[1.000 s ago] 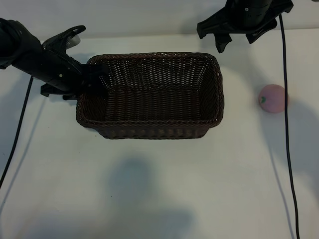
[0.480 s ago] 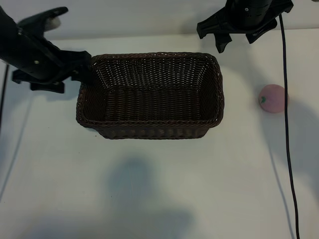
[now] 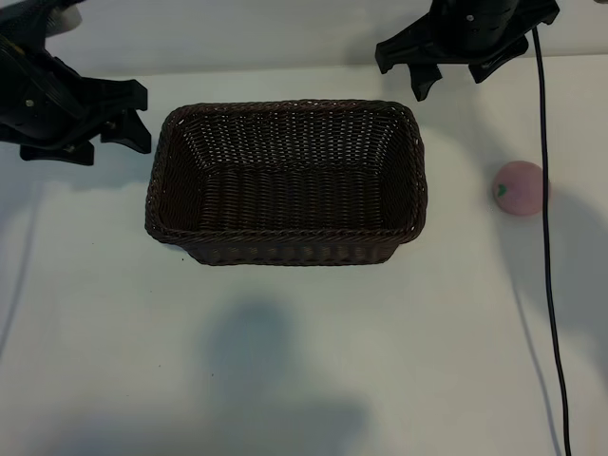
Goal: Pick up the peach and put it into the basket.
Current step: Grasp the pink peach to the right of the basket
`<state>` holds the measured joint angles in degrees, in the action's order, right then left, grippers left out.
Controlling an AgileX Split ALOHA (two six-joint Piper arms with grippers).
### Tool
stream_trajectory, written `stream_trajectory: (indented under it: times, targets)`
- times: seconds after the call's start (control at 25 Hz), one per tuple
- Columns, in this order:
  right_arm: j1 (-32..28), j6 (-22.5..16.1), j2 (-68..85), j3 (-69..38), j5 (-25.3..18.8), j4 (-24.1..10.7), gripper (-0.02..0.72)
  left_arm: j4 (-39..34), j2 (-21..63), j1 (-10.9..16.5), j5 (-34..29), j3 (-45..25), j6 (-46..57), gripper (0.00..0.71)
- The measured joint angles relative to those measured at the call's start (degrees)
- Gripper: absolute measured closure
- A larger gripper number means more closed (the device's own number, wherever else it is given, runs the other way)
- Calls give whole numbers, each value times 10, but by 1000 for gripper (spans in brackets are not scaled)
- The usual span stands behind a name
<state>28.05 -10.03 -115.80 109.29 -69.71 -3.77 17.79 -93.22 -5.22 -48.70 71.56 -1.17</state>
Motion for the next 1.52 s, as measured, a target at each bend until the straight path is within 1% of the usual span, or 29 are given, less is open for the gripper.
stream_trajectory:
  times: [0.32, 0.56, 0.72, 0.8, 0.92, 1.04, 1.12, 1.16, 1.36, 1.52]
  targets:
    - [-35, -8, 0, 0, -1, -1, 104, -11, 5, 0, -13, 0, 3, 115]
    - [-36, -9, 0, -6, 0, -1, 104, -11, 5, 0, -13, 0, 3, 115]
    - [-36, -9, 0, -45, 2, -1, 104, -11, 5, 0, -11, 0, 3, 117]
    - [-36, -10, 0, -72, 15, -2, 104, -11, 5, 0, -9, 0, 3, 117]
    - [-41, -23, 0, -115, 50, -10, 104, -11, 5, 0, -7, 0, 2, 117]
    - [-59, -41, 0, -145, 83, -22, 104, -11, 5, 0, -7, 0, 2, 117]
    - [-77, -44, 0, -159, 91, -24, 104, -11, 5, 0, -7, 0, 2, 117]
    - [-85, -44, 0, -166, 97, -23, 104, -11, 5, 0, -7, 0, 2, 117]
    - [-109, -31, 0, -214, 141, 9, 104, -11, 5, 0, -7, 0, 2, 117]
    - [-111, -28, 0, -254, 178, 11, 104, -11, 5, 0, -7, 0, 2, 119]
